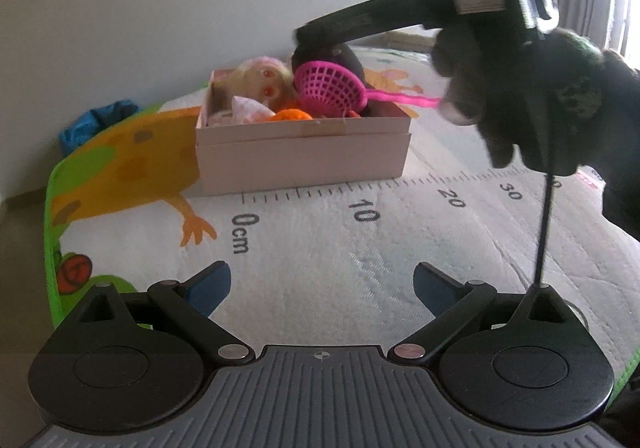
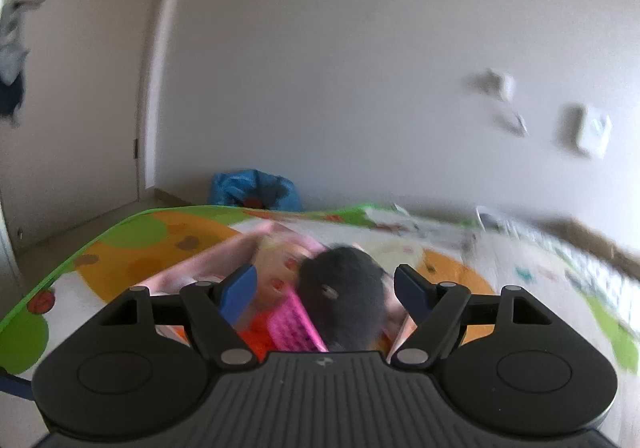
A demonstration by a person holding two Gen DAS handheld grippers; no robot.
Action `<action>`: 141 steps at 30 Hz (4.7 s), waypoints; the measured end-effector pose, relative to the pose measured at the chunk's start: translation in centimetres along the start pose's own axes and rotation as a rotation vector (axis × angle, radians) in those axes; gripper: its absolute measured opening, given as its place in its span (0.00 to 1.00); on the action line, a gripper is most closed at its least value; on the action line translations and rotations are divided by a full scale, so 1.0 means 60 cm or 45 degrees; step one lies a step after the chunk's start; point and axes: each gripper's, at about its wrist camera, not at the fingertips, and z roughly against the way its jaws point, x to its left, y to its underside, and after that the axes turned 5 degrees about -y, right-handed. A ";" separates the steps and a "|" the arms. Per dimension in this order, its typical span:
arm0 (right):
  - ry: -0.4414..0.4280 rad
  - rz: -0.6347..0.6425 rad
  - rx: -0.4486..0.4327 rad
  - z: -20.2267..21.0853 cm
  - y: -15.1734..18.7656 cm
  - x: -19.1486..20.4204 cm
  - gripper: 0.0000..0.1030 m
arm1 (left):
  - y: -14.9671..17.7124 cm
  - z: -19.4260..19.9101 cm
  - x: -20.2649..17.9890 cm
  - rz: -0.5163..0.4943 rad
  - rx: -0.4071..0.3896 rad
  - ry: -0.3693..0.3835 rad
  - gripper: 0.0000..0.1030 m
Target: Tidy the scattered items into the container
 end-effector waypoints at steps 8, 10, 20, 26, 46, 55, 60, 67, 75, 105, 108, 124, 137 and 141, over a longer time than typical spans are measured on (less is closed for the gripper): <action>-0.047 -0.184 0.087 -0.047 0.023 -0.042 0.71 | -0.002 -0.012 -0.002 0.018 0.010 0.038 0.97; -0.103 -0.261 0.133 -0.068 0.019 -0.048 0.75 | -0.001 -0.013 -0.002 0.021 0.012 0.037 0.97; -0.241 -0.232 0.078 -0.107 -0.045 -0.017 0.54 | 0.005 -0.013 0.022 0.078 0.021 0.005 0.97; -0.314 -0.260 0.024 -0.074 -0.052 -0.048 0.70 | 0.004 -0.015 0.028 0.113 0.022 0.027 0.98; 0.237 -0.039 0.197 -0.116 0.032 -0.067 0.70 | 0.003 -0.011 0.016 0.096 0.008 0.047 0.98; -0.157 -0.193 0.008 -0.005 0.020 -0.018 0.81 | 0.004 -0.021 0.036 0.141 0.036 0.003 0.98; -0.196 -0.157 0.065 -0.046 0.023 0.037 0.81 | 0.002 -0.029 0.017 0.112 0.039 0.056 0.98; -0.257 -0.270 0.137 -0.101 0.034 0.026 0.70 | 0.007 -0.016 0.012 0.095 0.033 0.043 0.98; -0.168 0.210 0.168 -0.033 -0.019 0.010 0.70 | 0.012 -0.017 0.047 0.174 0.034 -0.007 0.98; 0.119 0.180 0.408 -0.202 -0.034 -0.023 1.00 | 0.029 -0.005 0.048 0.204 0.012 0.025 0.98; 0.067 0.174 0.381 -0.185 -0.037 -0.028 1.00 | 0.032 -0.001 0.055 0.212 0.011 0.016 0.98; 0.125 -0.352 0.148 0.002 0.075 -0.078 1.00 | 0.024 -0.024 0.042 0.260 0.026 -0.001 0.99; 0.165 -0.381 0.357 0.058 0.213 0.024 1.00 | -0.001 -0.066 0.020 0.317 -0.054 -0.199 1.00; 0.181 -0.399 0.354 0.062 0.222 0.024 1.00 | -0.005 -0.074 0.005 0.307 -0.105 -0.213 1.00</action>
